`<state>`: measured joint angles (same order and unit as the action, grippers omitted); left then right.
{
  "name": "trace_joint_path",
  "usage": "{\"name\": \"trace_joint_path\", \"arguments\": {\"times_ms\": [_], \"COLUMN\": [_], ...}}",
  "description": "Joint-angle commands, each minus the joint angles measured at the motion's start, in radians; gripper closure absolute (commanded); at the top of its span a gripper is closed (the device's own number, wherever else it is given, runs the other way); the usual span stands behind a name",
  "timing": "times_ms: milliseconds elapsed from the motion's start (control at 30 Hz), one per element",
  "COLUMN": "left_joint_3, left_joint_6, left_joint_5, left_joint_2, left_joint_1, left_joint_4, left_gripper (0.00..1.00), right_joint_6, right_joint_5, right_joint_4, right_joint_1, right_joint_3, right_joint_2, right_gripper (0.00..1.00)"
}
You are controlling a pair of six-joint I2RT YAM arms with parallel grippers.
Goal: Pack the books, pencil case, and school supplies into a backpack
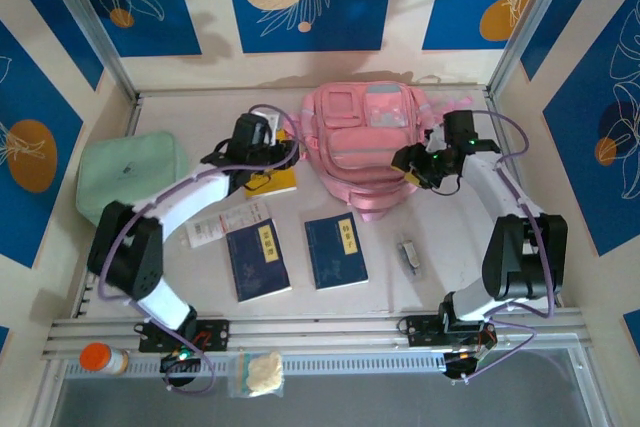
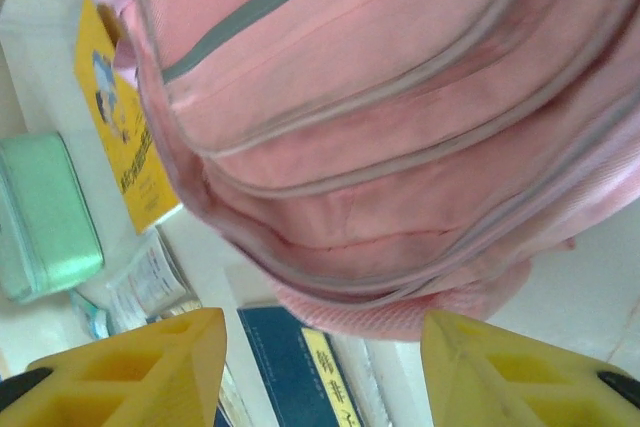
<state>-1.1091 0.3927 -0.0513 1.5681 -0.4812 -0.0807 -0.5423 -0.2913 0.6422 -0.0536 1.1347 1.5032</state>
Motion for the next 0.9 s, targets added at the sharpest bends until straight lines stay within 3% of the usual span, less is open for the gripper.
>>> {"name": "trace_joint_path", "arguments": {"times_ms": [0,133,233,333,633,867], "left_joint_3": [0.076,0.172,0.261,0.323,0.357,0.316], "left_joint_6": [0.053,0.082,0.153,0.198,0.233,0.254], "left_joint_5": [-0.026,-0.022,-0.017,-0.041,-0.061,-0.116], "left_joint_2": [-0.082,-0.181,-0.245,-0.28,-0.268,-0.126], "left_joint_1": [0.026,0.038,0.069,0.11,0.205,0.26], "left_joint_4": [-0.085,-0.102,-0.079,-0.064,-0.088,-0.003], "left_gripper": [0.44,0.39,0.26,0.21,0.13,0.18], "right_joint_6": [-0.013,-0.055,-0.075,-0.059,-0.091,-0.119], "right_joint_5": [0.045,0.11,0.131,0.166,0.144,0.181], "right_joint_4": [0.03,-0.015,-0.094,-0.128,-0.171,-0.151], "right_joint_1": [-0.134,-0.302,-0.419,-0.495,-0.57,-0.587], "right_joint_3": [0.038,0.083,0.127,0.201,0.415,0.565], "right_joint_2": [-0.004,0.061,0.139,0.239,0.5,0.646], "right_gripper": [0.46,0.46,0.46,0.45,0.49,0.55]}}
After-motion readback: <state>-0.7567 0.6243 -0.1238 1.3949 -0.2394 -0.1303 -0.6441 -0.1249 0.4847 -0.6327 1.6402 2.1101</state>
